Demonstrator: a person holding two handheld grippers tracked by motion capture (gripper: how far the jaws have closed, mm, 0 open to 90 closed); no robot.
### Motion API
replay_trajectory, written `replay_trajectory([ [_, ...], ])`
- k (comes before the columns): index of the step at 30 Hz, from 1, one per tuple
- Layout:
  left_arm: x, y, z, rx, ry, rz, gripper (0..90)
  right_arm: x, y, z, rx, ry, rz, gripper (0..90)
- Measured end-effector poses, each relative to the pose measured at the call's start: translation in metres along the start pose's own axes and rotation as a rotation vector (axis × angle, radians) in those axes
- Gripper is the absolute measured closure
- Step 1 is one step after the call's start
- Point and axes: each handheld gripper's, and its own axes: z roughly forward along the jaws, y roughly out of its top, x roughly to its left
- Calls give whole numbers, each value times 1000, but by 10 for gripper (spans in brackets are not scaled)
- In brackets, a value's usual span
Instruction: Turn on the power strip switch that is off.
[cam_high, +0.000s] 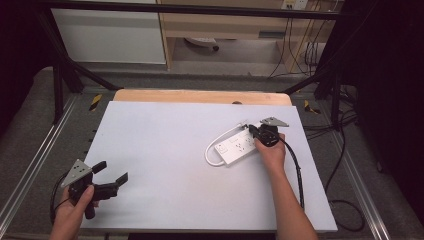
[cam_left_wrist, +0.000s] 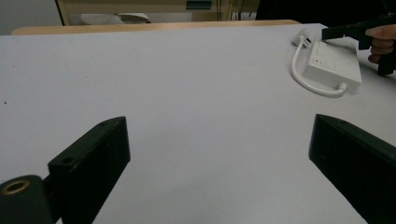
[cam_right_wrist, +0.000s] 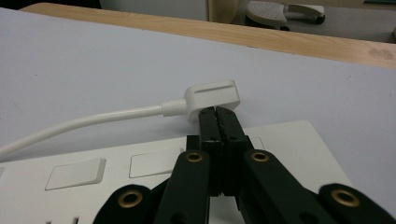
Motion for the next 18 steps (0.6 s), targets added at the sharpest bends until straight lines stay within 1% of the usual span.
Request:
replay_trajectory([
  [1, 0, 0, 0, 0, 0, 0, 54, 0, 0, 0, 12, 2, -1, 900],
  [2, 0, 0, 0, 0, 1, 1, 54, 1, -1, 1, 12, -1, -14, 900],
  [3, 0, 0, 0, 0, 1, 1, 54, 1, -1, 1, 12, -2, -15, 900],
  [9, 0, 0, 0, -1, 0, 0, 54, 0, 0, 1, 18, 4, 1, 900],
  [18, 1, 0, 0, -2, -1, -2, 54, -3, 1, -1, 13, -1, 6, 900],
])
